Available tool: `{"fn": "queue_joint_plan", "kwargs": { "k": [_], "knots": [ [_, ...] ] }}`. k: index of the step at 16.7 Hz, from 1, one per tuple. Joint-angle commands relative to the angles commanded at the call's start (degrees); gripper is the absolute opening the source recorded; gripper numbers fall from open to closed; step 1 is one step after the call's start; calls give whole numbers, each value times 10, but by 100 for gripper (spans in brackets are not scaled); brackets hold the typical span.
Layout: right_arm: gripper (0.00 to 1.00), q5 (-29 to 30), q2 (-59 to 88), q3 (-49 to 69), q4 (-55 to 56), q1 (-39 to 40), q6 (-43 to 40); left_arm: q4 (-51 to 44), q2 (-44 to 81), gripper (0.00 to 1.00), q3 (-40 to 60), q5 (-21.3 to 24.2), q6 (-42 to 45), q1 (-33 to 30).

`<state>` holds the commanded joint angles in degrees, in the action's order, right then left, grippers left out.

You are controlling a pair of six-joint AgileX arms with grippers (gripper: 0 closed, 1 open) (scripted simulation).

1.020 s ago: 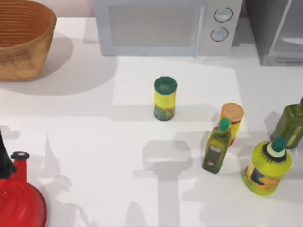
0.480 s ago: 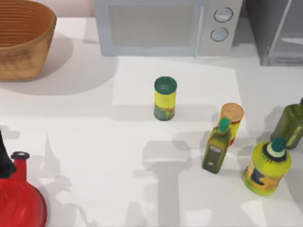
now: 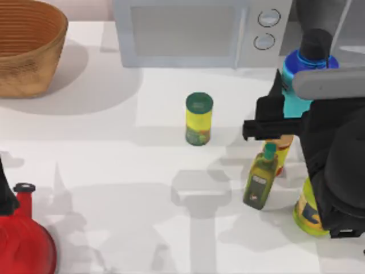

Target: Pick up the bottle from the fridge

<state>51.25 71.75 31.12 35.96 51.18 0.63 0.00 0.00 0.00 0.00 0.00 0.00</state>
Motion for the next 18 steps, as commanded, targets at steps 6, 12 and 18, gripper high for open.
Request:
{"fn": "queue_joint_plan", "kwargs": {
  "k": [6, 12, 18],
  "knots": [
    [0, 202, 277, 120, 161, 199, 33, 0, 0, 100, 0, 0, 0, 0],
    [0, 327, 457, 178, 259, 315, 61, 0, 0, 100, 0, 0, 0, 0],
    [0, 343, 480, 185, 271, 329, 65, 0, 0, 100, 0, 0, 0, 0]
  ]
}}
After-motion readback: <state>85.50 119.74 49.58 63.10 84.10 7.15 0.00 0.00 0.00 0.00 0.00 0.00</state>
